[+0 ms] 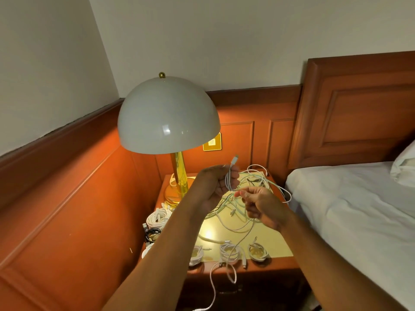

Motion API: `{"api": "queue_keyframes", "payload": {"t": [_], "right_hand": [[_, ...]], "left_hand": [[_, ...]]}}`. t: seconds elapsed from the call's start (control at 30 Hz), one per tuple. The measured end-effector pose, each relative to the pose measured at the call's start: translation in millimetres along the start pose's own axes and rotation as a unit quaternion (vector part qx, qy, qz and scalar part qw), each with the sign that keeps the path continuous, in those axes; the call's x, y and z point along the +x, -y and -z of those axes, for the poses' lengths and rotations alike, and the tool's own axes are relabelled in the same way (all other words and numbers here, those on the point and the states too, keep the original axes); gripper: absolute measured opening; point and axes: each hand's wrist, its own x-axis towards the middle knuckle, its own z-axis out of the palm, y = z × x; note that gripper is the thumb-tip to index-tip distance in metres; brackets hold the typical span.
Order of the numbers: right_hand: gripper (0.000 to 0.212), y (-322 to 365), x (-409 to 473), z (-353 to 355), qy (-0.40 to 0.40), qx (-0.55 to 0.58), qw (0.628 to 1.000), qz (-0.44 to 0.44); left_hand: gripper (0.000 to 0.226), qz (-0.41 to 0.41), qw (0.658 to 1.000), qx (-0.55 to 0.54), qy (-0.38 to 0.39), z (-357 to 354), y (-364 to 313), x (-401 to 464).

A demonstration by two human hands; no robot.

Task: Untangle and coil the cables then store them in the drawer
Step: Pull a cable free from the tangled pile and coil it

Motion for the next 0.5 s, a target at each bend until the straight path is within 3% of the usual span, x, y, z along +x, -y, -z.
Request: {"api": "queue_keyframes", "payload": {"t": [0.1,0.2,0.37,0.5], "right_hand": [[0.018,29.1,-15.2,-3.7,-0.062,-0.169,0.983,0.027],[0.02,58.5,-30.7,-11.6,-0.103,-0.35,0.927,0.085],[0.009,88.0,-62.3,-27.3,-0.071,-0.367,0.916,0.146],[0.019,84.2,-78.4,-43.6,-0.083,-0.489,0.85,0.177]], "left_hand": [[0.024,-0.013,0.997,0.06,0.046,4.6,3.1,-26.5],[0.025,-0.024,0.985,0.153,0.076,5.7,7.4,-44.2],[0.027,-0.02,0.949,0.307,0.072,0.7,12.9,-53.8],[0.028,-0.037,0.943,0.33,0.0,-4.3,22.6,-48.3]]}}
